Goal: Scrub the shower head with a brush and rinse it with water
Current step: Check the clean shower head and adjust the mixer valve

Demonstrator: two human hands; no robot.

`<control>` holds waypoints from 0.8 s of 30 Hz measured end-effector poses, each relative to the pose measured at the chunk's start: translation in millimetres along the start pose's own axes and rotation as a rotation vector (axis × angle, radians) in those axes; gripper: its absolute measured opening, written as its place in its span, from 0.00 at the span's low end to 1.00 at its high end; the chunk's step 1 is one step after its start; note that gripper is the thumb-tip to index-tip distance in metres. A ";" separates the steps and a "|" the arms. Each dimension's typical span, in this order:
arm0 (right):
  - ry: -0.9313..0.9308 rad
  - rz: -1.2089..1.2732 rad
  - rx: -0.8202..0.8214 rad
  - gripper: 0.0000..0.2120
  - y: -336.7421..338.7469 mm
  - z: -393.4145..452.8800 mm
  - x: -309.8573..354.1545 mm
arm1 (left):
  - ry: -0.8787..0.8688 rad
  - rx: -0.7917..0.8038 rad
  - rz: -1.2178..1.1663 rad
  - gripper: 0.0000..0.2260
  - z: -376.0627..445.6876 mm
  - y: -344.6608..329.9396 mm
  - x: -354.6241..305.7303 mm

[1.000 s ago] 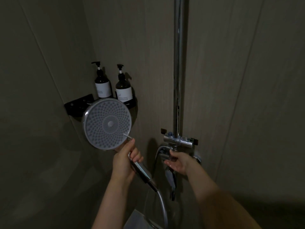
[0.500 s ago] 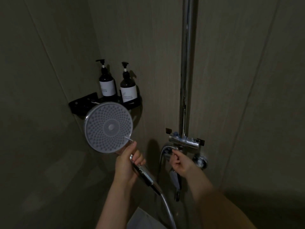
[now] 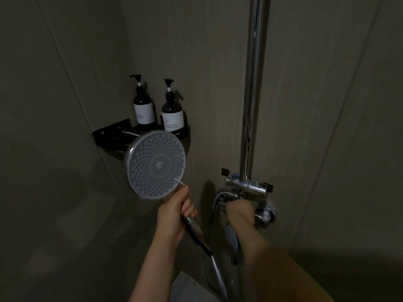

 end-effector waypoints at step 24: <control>-0.153 0.924 0.497 0.10 -39.7 2.4 -14.4 | -0.013 -0.015 -0.029 0.25 2.3 13.4 -6.7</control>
Point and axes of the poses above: each hand's wrist, its own z-axis towards the middle knuckle, its own y-axis out of the back of the hand, x = y × z, the point moved 9 cm from there along z, towards the middle knuckle, and after that the axes turned 13 degrees about x, right-handed, at the moved point
